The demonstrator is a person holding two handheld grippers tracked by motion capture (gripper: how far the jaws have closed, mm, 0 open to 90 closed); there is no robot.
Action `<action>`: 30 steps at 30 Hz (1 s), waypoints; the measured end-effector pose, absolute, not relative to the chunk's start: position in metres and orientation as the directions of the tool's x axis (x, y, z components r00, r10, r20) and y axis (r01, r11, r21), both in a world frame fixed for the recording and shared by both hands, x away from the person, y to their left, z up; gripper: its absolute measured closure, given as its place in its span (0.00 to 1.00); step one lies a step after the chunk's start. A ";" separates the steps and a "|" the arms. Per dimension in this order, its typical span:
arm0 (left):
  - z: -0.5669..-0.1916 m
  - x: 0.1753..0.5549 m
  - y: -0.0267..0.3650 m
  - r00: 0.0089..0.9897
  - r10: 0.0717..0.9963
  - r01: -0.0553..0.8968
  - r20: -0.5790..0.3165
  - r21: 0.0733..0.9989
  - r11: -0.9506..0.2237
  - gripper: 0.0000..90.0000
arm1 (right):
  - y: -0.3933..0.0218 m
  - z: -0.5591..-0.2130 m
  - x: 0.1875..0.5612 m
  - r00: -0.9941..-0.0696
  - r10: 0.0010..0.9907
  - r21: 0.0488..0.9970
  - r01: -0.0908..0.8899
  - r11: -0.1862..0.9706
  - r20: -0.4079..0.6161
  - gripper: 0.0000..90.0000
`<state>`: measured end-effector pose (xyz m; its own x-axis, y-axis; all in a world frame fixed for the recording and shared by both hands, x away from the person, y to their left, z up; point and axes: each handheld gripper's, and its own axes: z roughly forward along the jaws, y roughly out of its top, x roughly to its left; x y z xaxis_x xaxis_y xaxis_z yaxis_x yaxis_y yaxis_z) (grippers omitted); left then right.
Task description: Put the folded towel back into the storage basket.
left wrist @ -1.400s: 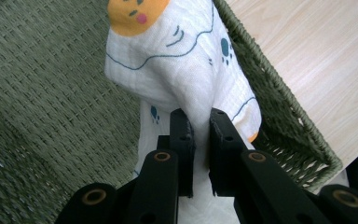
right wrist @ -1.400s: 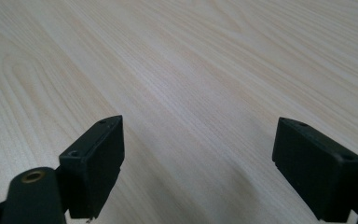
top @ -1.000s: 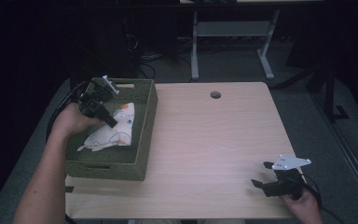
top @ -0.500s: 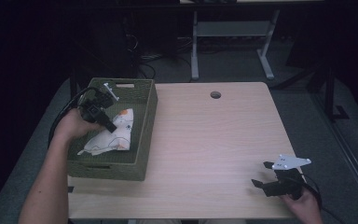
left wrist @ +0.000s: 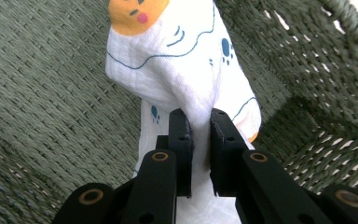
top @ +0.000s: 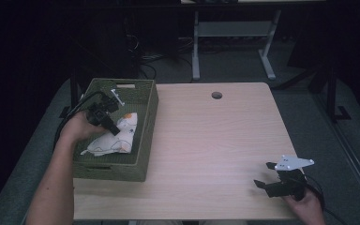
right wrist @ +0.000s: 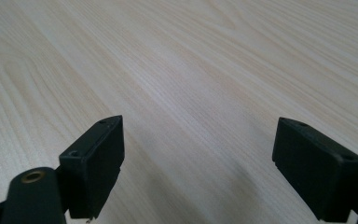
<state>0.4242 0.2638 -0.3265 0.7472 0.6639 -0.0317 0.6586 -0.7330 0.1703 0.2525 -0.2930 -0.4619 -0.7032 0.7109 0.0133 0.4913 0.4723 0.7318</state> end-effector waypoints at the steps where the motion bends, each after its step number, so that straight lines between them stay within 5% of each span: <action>1: -0.327 0.424 0.264 0.752 0.658 0.652 -0.023 0.173 -0.738 0.90 | -0.293 -0.462 0.252 -0.703 0.711 0.732 0.491 0.472 0.013 0.18; 6: -0.327 0.426 0.262 0.766 0.643 0.633 -0.011 0.187 -0.751 0.89 | -0.294 -0.462 0.253 -0.702 0.712 0.734 0.488 0.473 0.009 0.18; 9: -0.330 0.431 0.262 0.738 0.674 0.659 0.032 0.182 -0.730 0.72 | -0.294 -0.462 0.253 -0.702 0.712 0.734 0.489 0.472 0.009 0.18; 12: -0.332 0.432 0.263 0.724 0.688 0.673 0.048 0.172 -0.720 0.67 | -0.294 -0.462 0.253 -0.701 0.713 0.734 0.491 0.470 0.012 0.18; 30: -0.335 0.429 0.265 0.703 0.711 0.695 0.023 0.188 -0.694 0.65 | -0.292 -0.462 0.253 -0.706 0.709 0.732 0.487 0.476 0.008 0.18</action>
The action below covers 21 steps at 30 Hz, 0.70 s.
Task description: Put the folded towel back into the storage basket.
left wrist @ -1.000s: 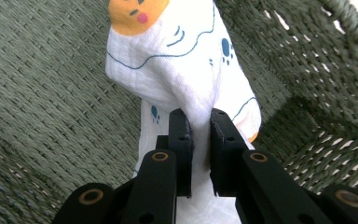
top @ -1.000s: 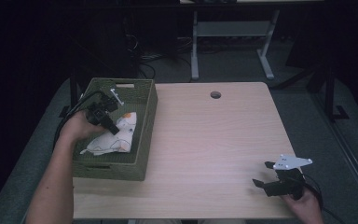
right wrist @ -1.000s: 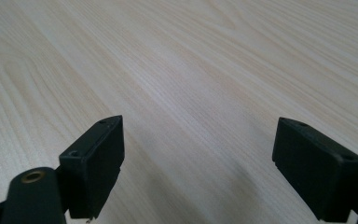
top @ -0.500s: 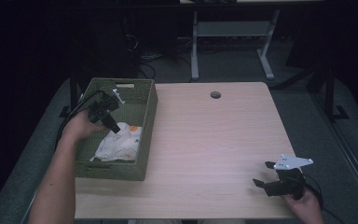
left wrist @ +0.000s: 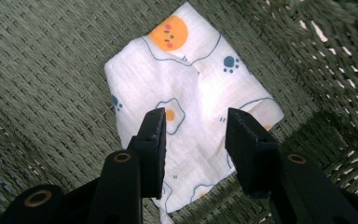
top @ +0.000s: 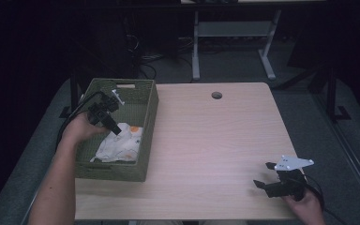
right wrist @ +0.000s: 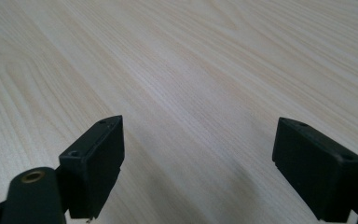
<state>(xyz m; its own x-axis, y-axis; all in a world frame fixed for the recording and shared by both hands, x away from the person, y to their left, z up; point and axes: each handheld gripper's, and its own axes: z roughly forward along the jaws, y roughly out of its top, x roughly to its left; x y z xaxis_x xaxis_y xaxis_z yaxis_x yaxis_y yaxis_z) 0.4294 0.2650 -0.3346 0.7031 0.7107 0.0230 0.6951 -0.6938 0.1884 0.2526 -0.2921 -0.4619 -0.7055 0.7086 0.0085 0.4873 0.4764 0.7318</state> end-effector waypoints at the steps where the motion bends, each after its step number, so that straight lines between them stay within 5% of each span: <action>1: -0.335 0.430 0.265 0.700 0.713 0.697 0.029 0.185 -0.692 0.65 | -0.292 -0.462 0.252 -0.705 0.710 0.731 0.489 0.475 0.010 0.18; 21: -0.377 0.460 0.281 0.597 0.802 0.788 -0.024 0.210 -0.579 0.70 | -0.295 -0.463 0.253 -0.699 0.715 0.729 0.491 0.477 0.004 0.18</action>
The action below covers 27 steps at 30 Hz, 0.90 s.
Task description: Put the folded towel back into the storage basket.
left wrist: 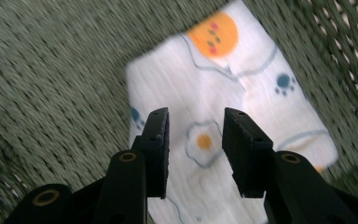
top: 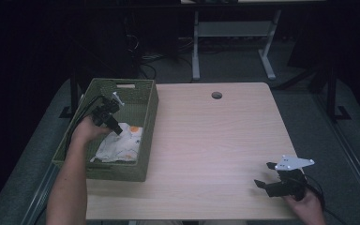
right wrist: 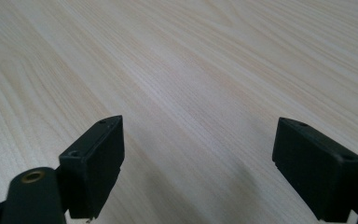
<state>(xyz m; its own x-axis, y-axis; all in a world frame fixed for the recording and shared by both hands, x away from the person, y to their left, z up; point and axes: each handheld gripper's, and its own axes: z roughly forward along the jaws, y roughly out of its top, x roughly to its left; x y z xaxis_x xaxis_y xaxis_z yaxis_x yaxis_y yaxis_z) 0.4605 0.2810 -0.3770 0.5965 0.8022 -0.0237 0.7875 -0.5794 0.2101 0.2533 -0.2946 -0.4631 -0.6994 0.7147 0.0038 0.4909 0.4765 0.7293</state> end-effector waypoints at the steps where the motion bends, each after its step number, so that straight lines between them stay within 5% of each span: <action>1: -0.378 0.462 0.282 0.591 0.806 0.791 -0.020 0.208 -0.575 0.70 | -0.295 -0.463 0.253 -0.699 0.715 0.730 0.492 0.474 0.007 0.18; 8: -0.387 0.474 0.295 0.548 0.835 0.824 -0.043 0.198 -0.531 0.68 | -0.296 -0.464 0.253 -0.693 0.721 0.728 0.499 0.471 0.009 0.18; 15: -0.401 0.482 0.299 0.529 0.846 0.844 -0.059 0.143 -0.518 0.54 | -0.295 -0.465 0.254 -0.694 0.720 0.722 0.504 0.474 0.011 0.18; 21: -0.405 0.481 0.292 0.562 0.827 0.825 -0.031 0.097 -0.557 0.90 | -0.295 -0.464 0.254 -0.696 0.718 0.726 0.498 0.475 0.008 0.18; 27: -0.388 0.473 0.288 0.538 0.842 0.827 0.033 0.175 -0.535 0.88 | -0.294 -0.464 0.253 -0.697 0.717 0.726 0.496 0.476 0.007 0.18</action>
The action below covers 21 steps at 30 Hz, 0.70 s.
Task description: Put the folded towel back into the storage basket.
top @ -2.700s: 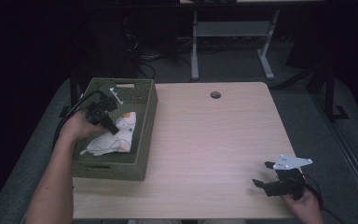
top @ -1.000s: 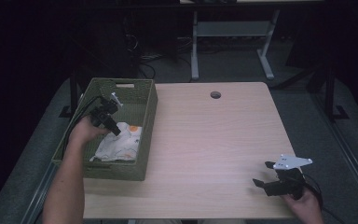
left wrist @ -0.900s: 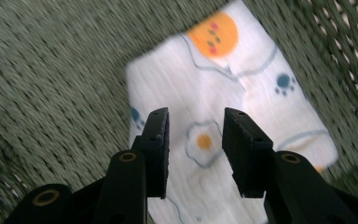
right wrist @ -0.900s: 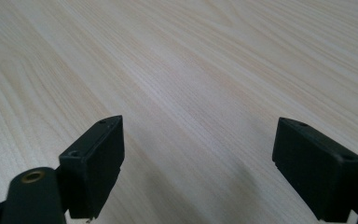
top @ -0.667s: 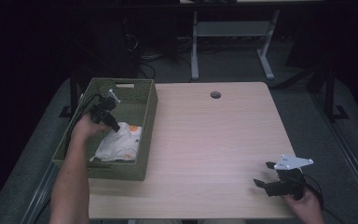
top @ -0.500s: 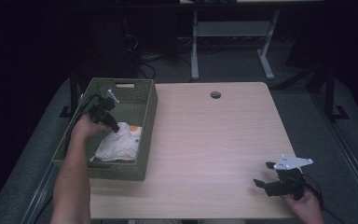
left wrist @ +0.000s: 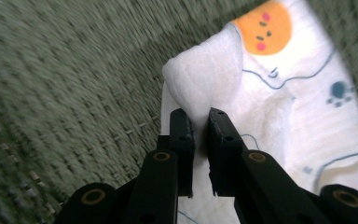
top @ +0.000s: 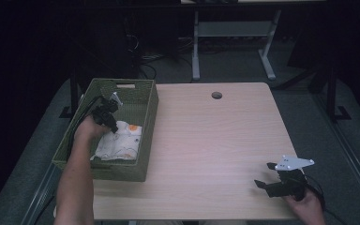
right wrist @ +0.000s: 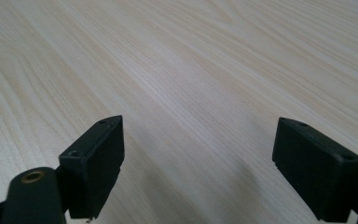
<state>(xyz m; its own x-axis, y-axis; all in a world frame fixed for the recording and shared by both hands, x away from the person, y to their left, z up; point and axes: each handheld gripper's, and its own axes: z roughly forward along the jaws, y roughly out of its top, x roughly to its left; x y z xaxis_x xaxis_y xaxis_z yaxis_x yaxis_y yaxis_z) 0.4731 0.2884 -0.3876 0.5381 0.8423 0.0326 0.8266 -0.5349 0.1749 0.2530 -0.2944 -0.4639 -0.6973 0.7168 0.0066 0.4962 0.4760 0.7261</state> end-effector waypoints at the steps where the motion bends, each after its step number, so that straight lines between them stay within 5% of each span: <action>1: -0.384 0.471 0.287 0.531 0.846 0.823 0.053 0.208 -0.529 0.85 | -0.294 -0.464 0.253 -0.698 0.716 0.726 0.496 0.476 0.007 0.18; 3: -0.376 0.469 0.287 0.519 0.853 0.819 0.056 0.255 -0.515 0.71 | -0.294 -0.464 0.253 -0.699 0.715 0.725 0.496 0.478 0.007 0.18; 5: -0.373 0.469 0.287 0.518 0.855 0.817 0.035 0.276 -0.506 0.69 | -0.293 -0.464 0.254 -0.698 0.716 0.724 0.498 0.477 0.009 0.18; 10: -0.390 0.473 0.283 0.523 0.851 0.834 0.039 0.181 -0.521 0.80 | -0.291 -0.464 0.255 -0.702 0.712 0.721 0.497 0.482 0.008 0.18; 21: -0.419 0.476 0.280 0.492 0.870 0.864 0.032 0.104 -0.493 0.83 | -0.294 -0.464 0.254 -0.702 0.712 0.723 0.493 0.483 0.003 0.18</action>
